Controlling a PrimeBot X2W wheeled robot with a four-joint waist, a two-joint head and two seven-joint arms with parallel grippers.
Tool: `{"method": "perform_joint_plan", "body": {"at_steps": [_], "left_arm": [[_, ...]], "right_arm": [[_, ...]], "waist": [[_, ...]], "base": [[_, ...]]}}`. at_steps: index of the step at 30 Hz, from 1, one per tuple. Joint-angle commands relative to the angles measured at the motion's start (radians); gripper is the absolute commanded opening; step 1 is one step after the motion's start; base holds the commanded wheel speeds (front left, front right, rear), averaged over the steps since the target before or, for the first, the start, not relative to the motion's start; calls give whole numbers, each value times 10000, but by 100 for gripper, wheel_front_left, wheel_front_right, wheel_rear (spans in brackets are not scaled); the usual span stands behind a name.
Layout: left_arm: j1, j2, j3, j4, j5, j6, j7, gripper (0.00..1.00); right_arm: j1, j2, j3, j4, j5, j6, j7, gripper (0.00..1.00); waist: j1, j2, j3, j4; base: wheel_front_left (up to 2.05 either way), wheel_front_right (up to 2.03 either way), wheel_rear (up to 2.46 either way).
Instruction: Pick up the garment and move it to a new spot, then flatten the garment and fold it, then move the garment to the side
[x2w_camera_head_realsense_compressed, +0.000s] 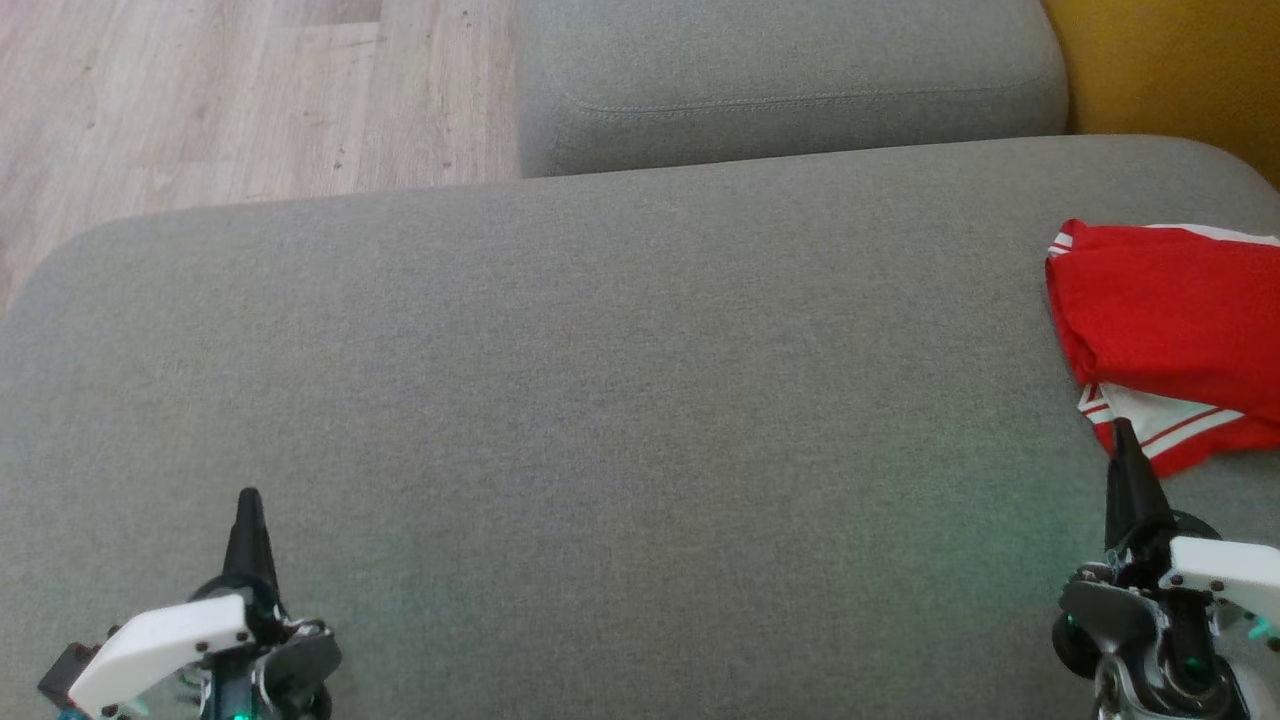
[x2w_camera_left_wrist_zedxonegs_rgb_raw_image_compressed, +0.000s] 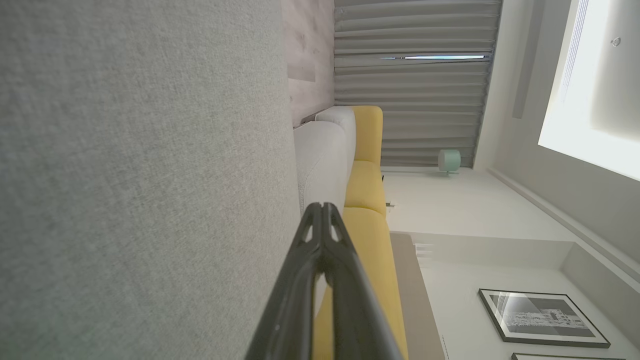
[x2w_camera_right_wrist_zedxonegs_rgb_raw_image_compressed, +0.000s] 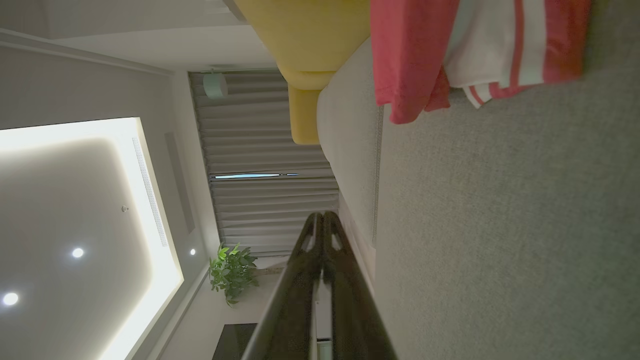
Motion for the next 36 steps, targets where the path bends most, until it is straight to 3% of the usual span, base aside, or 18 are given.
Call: {"method": "perform_joint_plan", "body": {"at_steps": [1,36], "left_arm": [[-489,83,419,-286,51,-65,29,0],[-498,5,529,-280,143,-65,118,0]], "right_arm": [[-481,-150,154,-312,-14,69,85,0],[-488,-97,78,-307,-78,69,146,0]], "waist": [[0,0,0,0],[0,0,0,0]], "base": [[0,0,0],[0,0,0]]}}
